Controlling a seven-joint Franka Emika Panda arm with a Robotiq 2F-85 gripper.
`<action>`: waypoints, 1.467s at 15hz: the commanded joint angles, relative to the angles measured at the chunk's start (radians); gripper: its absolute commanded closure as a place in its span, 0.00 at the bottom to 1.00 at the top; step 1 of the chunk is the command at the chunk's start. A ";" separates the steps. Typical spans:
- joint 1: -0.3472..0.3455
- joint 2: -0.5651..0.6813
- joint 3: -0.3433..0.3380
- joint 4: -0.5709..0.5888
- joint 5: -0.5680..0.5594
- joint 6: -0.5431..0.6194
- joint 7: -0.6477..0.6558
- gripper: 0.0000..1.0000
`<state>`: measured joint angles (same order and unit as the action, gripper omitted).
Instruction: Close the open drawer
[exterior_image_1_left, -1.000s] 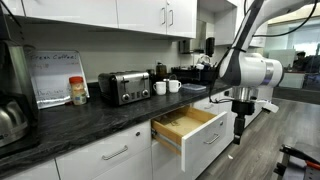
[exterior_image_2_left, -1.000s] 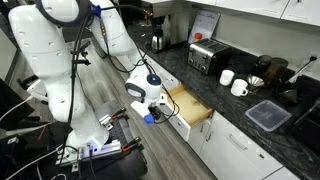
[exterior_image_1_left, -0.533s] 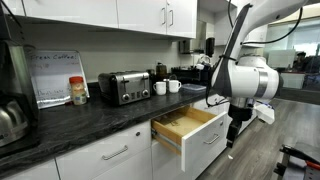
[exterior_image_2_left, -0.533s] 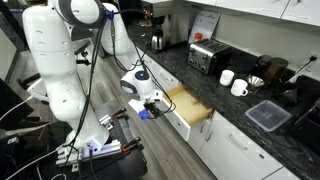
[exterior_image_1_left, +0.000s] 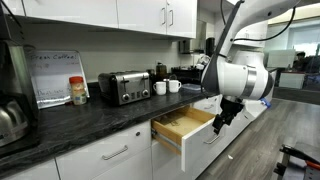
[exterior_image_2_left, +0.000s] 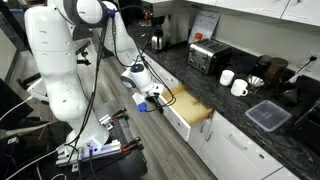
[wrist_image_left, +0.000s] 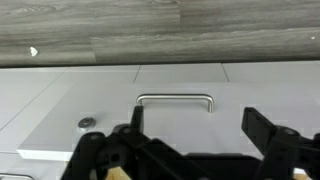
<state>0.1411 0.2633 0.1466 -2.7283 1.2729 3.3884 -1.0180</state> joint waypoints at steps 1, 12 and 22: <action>-0.013 0.088 0.032 0.032 -0.023 0.110 0.146 0.00; 0.372 0.197 -0.344 0.090 -0.088 0.070 0.415 0.00; 0.482 0.278 -0.425 0.136 -0.231 0.070 0.656 0.00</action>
<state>0.5917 0.5088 -0.2410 -2.6165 1.0867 3.4584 -0.4219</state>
